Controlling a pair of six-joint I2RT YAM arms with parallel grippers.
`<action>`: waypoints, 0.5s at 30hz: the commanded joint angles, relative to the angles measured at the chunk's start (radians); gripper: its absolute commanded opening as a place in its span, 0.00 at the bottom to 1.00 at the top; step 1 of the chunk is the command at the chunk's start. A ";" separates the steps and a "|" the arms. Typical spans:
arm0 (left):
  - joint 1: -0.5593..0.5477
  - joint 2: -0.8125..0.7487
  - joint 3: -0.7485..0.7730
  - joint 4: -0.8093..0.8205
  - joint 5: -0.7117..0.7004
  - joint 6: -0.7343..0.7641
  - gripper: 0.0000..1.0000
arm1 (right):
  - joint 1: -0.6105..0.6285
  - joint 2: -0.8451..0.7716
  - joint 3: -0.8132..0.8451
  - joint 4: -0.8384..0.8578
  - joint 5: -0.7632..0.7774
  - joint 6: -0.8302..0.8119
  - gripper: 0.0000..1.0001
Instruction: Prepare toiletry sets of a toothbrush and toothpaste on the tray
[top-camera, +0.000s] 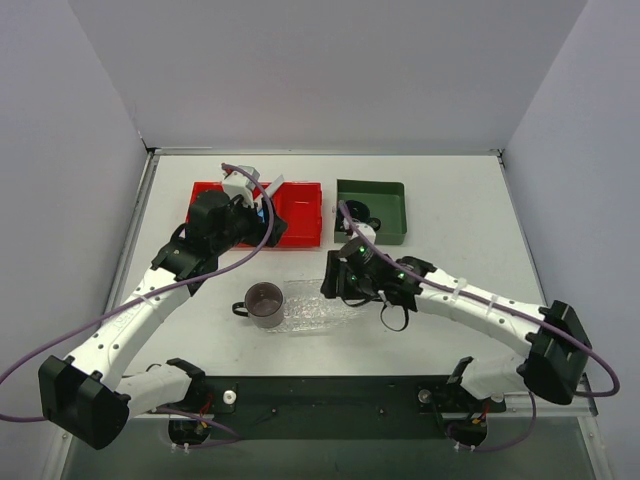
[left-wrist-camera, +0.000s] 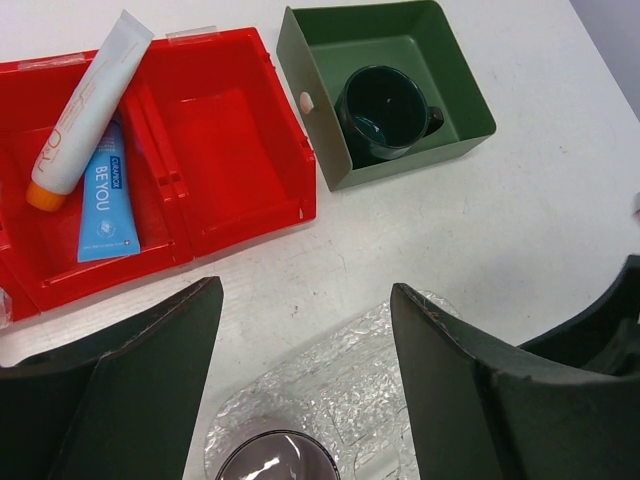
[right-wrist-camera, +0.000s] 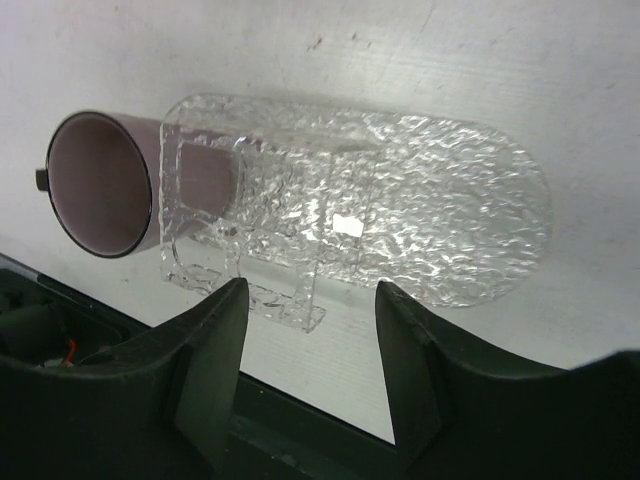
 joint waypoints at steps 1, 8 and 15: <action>0.005 -0.034 0.022 0.031 -0.032 0.014 0.78 | -0.101 -0.129 0.017 -0.104 0.010 -0.046 0.49; 0.005 -0.037 0.018 0.037 -0.041 0.017 0.79 | -0.368 -0.182 0.124 -0.223 -0.074 -0.211 0.47; 0.005 -0.028 0.015 0.039 -0.045 0.028 0.78 | -0.545 0.014 0.336 -0.315 -0.105 -0.389 0.37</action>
